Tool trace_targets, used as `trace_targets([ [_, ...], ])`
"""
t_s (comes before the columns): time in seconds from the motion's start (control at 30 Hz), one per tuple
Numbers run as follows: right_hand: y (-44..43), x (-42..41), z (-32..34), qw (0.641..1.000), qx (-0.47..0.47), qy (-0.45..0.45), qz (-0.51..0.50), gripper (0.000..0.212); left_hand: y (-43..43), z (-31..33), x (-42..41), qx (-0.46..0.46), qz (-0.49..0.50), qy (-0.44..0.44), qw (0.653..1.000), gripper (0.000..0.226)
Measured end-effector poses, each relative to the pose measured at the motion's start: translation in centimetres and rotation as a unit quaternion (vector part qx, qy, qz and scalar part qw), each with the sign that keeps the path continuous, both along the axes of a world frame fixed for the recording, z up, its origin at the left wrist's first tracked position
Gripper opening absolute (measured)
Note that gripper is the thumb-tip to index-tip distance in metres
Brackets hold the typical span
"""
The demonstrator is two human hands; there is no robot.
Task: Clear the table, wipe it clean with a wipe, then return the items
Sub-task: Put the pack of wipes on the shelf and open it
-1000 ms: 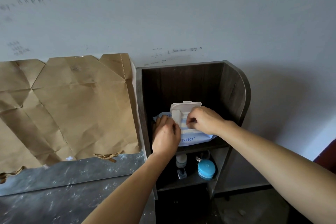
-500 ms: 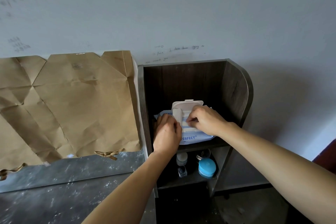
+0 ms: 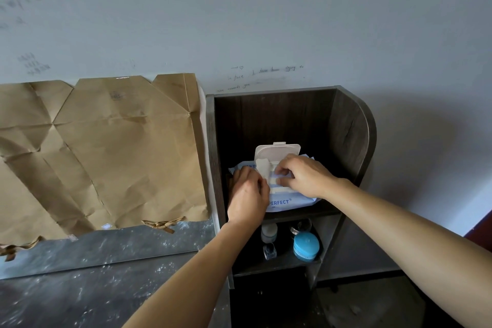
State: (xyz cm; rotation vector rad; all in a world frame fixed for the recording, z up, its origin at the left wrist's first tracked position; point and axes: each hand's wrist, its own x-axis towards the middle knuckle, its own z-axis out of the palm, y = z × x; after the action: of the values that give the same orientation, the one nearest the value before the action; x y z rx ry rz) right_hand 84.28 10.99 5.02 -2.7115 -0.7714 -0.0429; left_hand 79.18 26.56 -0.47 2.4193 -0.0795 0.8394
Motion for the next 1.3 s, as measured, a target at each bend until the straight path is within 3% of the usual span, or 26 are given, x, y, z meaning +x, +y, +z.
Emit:
trace_targets([
  [0.23,0.4,0.0,-0.8,0.997,-0.043,-0.069,0.011,0.014,0.0,-0.1,0.1,0.005,0.003,0.006,1.0,0.013],
  [0.47,-0.2,0.1,0.3,1.0,0.008,0.026,0.002,0.009,0.1,0.1,0.0,0.005,-0.005,0.013,1.0,0.013],
  [0.77,0.7,0.4,0.1,0.993,-0.114,-0.01,-0.011,0.013,0.2,0.2,0.0,-0.002,-0.012,0.023,1.0,0.013],
  [1.0,0.0,-0.4,-0.2,1.0,-0.002,-0.01,-0.015,0.013,0.1,0.2,-0.1,-0.008,-0.012,0.021,1.0,0.012],
  [1.3,-0.1,-0.6,-0.6,0.999,0.031,0.016,0.003,0.012,0.1,0.0,-0.2,-0.004,-0.009,0.016,1.0,0.012],
])
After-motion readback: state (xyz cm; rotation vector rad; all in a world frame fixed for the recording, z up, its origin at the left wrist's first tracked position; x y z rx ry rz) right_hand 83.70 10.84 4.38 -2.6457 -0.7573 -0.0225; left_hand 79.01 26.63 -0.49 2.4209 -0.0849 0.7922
